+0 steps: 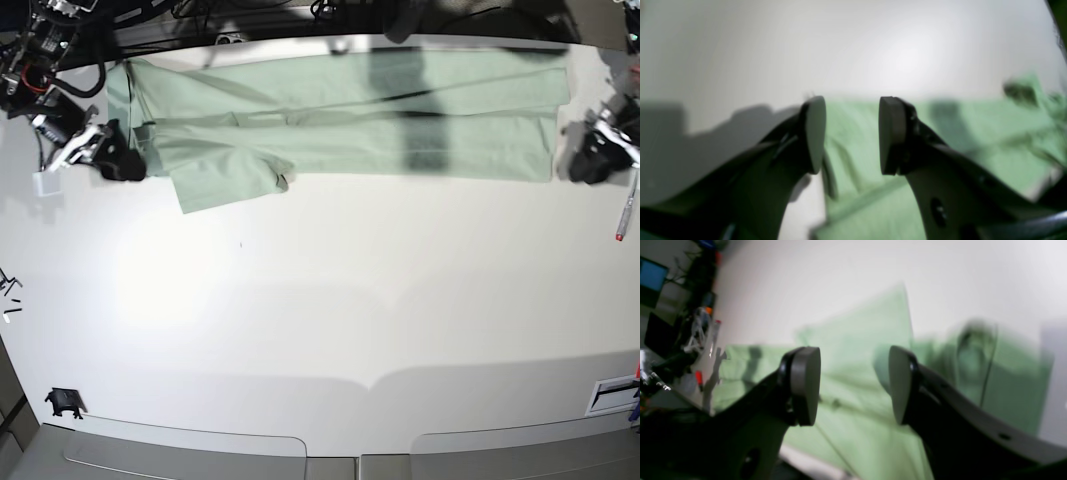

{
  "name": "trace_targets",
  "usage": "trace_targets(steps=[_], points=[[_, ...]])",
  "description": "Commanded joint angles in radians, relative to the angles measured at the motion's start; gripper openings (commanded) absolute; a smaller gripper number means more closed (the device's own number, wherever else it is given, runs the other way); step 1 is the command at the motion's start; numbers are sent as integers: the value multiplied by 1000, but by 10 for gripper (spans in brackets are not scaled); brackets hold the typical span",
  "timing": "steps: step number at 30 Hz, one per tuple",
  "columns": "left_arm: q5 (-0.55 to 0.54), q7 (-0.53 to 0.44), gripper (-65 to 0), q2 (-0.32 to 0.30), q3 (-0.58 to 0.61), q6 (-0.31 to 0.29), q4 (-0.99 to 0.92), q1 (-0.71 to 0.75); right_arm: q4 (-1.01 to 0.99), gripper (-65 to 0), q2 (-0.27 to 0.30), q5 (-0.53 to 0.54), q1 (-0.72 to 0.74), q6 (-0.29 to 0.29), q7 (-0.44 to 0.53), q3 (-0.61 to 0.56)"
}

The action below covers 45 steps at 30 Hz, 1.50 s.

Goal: Fold the T-shirt properly
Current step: 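Lift the hem with both grippers and fold it onto the collar, then fold the shirt end near the right gripper inward over the folded strip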

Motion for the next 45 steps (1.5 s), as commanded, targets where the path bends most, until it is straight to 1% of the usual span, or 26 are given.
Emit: trace_targets(steps=[1, 4, 6, 7, 10, 15, 17, 19, 23, 24, 25, 26, 27, 28, 30, 32, 33, 35, 38, 39, 42, 45], points=[[-28, -49, -414, -26, -63, -9, 51, -6, 47, -342, 27, 38, 33, 7, 26, 30], [-27, -119, -414, -26, -219, -9, 147, -7, 100, -345, 26, 37, 112, 7, 29, 61], [-8, -129, -416, -26, -291, -9, 188, -6, 98, -345, 19, 8, 166, 7, 34, 56], [16, -129, -420, -26, -314, -9, 198, -6, 90, -345, 13, -25, 189, 7, 48, 45], [56, -129, -420, -25, -326, -9, 195, -3, 35, -345, -4, -195, 232, 7, 153, -32], [78, -121, -420, -20, -324, -9, 183, -1, -173, -345, -4, -520, 277, 7, 380, -229], [77, -121, -420, -20, -324, -9, 183, 14, -275, -345, -4, -599, 306, 4, 421, -301], [77, -122, -420, -20, -324, -9, 183, 31, -372, -345, -4, -626, 336, -16, 422, -371], [77, -121, -420, -20, -324, -9, 183, 65, -484, -345, -10, -621, 376, -18, 421, -486], [78, -121, -420, -20, -324, -9, 183, 69, -488, -357, -16, -621, 382, -18, 416, -507], [77, -122, -420, -20, -324, -9, 183, 75, -488, -388, -22, -621, 387, -18, 409, -524], [78, -121, -420, -20, -324, -9, 183, 78, -488, -449, -29, -621, 396, -18, 393, -537], [77, -121, -420, -20, -324, -9, 183, 79, -488, -541, -34, -620, 404, -18, 369, -546], [78, -116, -420, -20, -324, -9, 183, 79, -488, -650, -39, -616, 415, -18, 340, -549], [78, -113, -420, -20, -324, -9, 183, 79, -488, -650, -42, -596, 436, -15, 289, -548], [78, -109, -420, -20, -324, -9, 183, 79, -476, -650, -36, -525, 457, -6, 223, -537], [78, -105, -420, -20, -324, -9, 183, 79, -459, -650, -31, -466, 460, 5, 180, -526], [78, -93, -420, -20, -324, -9, 183, 79, -399, -650, -29, -339, 456, 7, 81, -489], [80, -91, -420, -20, -324, -9, 183, 79, -281, -650, -35, -187, 427, 7, -70, -419], [80, -92, -420, -20, -324, -9, 183, 79, -238, -650, -40, -158, 409, 7, -88, -395], [80, -92, -420, -20, -324, -9, 183, 79, -113, -650, -58, -116, 318, 7, -88, -334], [80, -92, -420, -20, -324, -9, 183, 79, -5, -650, -85, -67, 201, 7, -88, -301]])
